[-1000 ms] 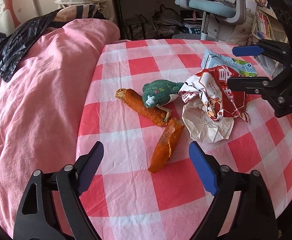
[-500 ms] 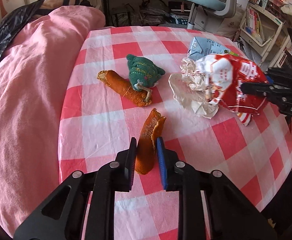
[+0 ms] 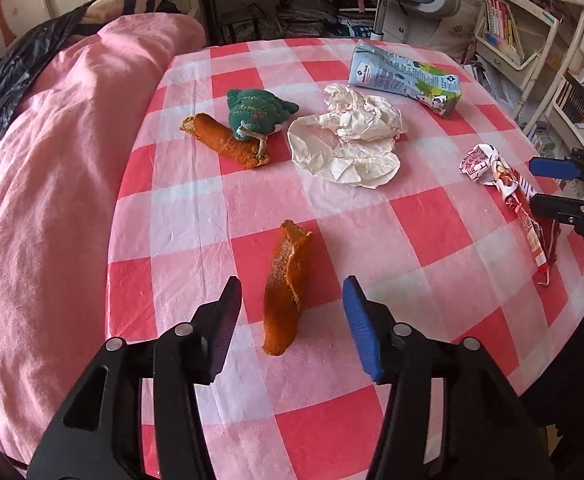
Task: Collect trash
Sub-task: 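Grasp the red snack bag with the right gripper while the left gripper grasps another orange snack stick, then hold the red snack bag and orange snack stick lifted above the table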
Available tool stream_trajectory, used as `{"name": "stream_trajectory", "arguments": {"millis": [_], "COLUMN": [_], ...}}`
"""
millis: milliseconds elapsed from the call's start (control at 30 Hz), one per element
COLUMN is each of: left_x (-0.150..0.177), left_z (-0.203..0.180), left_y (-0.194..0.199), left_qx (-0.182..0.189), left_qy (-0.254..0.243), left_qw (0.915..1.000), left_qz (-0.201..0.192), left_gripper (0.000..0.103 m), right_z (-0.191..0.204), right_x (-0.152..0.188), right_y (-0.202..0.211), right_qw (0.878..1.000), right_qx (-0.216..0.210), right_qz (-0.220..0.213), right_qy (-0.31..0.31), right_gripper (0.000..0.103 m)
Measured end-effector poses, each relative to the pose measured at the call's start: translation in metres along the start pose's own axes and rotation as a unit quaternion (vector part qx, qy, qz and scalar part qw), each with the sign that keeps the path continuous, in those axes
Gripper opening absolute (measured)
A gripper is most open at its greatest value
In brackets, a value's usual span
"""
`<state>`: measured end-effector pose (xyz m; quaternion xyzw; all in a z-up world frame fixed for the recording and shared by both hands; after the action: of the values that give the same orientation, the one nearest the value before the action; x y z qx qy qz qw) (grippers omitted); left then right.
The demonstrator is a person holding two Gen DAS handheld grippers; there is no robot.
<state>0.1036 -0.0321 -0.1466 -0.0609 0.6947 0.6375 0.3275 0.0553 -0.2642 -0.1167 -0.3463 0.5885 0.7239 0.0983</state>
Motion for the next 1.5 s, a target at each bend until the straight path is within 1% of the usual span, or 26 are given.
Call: {"name": "stream_trajectory", "arguments": {"millis": [33, 67, 100, 133, 167, 200, 267, 333, 400, 500, 567, 767, 1000, 1500], "left_x": [-0.002, -0.002, -0.002, 0.0, 0.0, -0.001, -0.005, -0.011, -0.011, -0.007, -0.007, -0.01, -0.016, -0.021], "left_z": [-0.003, -0.006, -0.009, -0.012, -0.014, -0.016, -0.017, -0.013, -0.005, 0.003, 0.004, 0.004, -0.003, -0.011], "left_y": [-0.001, -0.003, -0.005, -0.007, -0.004, 0.001, 0.02, 0.041, 0.057, 0.071, 0.072, 0.067, 0.063, 0.064], "left_qx": [-0.01, -0.013, -0.014, -0.016, -0.022, -0.021, -0.013, -0.003, 0.011, 0.019, 0.026, 0.019, 0.011, 0.015], "left_qy": [-0.001, -0.001, -0.003, -0.008, -0.011, -0.013, -0.002, 0.022, 0.063, 0.114, 0.127, 0.128, 0.117, 0.108], "left_qw": [1.0, 0.9999, 0.9999, 0.9997, 0.9996, 0.9997, 0.9997, 0.9983, 0.995, 0.989, 0.987, 0.987, 0.9882, 0.9886], "left_qz": [0.0, 0.004, 0.009, 0.016, 0.013, 0.006, -0.022, -0.054, -0.077, -0.092, -0.095, -0.096, -0.098, -0.104], "left_gripper": [0.05, 0.047, 0.026, 0.019, 0.019, 0.019, 0.019, 0.019, 0.019, 0.019, 0.019, 0.019, 0.019, 0.019], "right_z": [0.002, 0.003, 0.005, 0.008, 0.01, 0.012, 0.012, 0.009, 0.006, 0.004, 0.005, 0.006, 0.003, 0.002], "right_x": [0.001, 0.004, 0.007, 0.01, 0.011, 0.01, 0.007, 0.006, 0.005, 0.005, 0.006, 0.005, 0.006, 0.002], "right_y": [-0.006, -0.011, -0.017, -0.021, -0.021, -0.019, -0.012, -0.004, 0.004, 0.013, 0.015, 0.014, 0.014, 0.018], "right_qw": [1.0, 1.0, 1.0, 0.999, 0.999, 0.999, 1.0, 1.0, 1.0, 0.999, 0.999, 0.999, 0.999, 0.998], "right_qx": [0.004, 0.009, 0.008, 0.0, 0.002, 0.001, 0.002, 0.007, 0.011, 0.015, 0.018, 0.025, 0.03, 0.034], "right_qz": [0.009, 0.019, 0.03, 0.04, 0.041, 0.035, 0.021, 0.007, -0.007, -0.024, -0.027, -0.03, -0.032, -0.048], "right_qy": [0.002, 0.003, 0.007, 0.008, 0.011, 0.014, 0.007, -0.003, -0.013, -0.031, -0.034, -0.027, -0.021, -0.022], "right_gripper": [0.058, 0.058, 0.05, 0.039, 0.031, 0.018, 0.014, 0.013, 0.013, 0.013, 0.013, 0.013, 0.013, 0.013]}}
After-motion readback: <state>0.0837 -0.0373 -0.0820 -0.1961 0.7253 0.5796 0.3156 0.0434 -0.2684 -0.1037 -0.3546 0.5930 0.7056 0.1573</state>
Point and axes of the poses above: each gripper's, at about its wrist camera, not at the fingertips, and y roughly against the way its jaws point, z to its left, x to its underside, the point moved 5 cm from there along -y, roughly the way its jaws point, and after that the axes turned 4 degrees about -z, right-handed, at the moved point
